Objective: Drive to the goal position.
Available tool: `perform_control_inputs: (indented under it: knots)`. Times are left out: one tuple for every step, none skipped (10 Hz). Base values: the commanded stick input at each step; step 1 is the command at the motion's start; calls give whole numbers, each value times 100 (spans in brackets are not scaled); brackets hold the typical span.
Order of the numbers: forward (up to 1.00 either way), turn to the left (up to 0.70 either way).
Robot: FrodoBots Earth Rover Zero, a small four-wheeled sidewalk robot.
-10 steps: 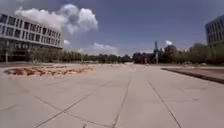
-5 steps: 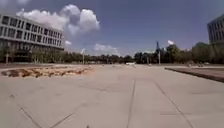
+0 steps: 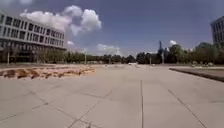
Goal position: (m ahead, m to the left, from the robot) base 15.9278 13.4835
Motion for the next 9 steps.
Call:
perform_control_inputs:
  knots:
    - [85, -10]
    - [85, -20]
    - [85, -33]
    - [85, -1]
    - [85, 0]
    - [85, 0]
    - [85, 0]
    - [85, 0]
    - [85, 0]
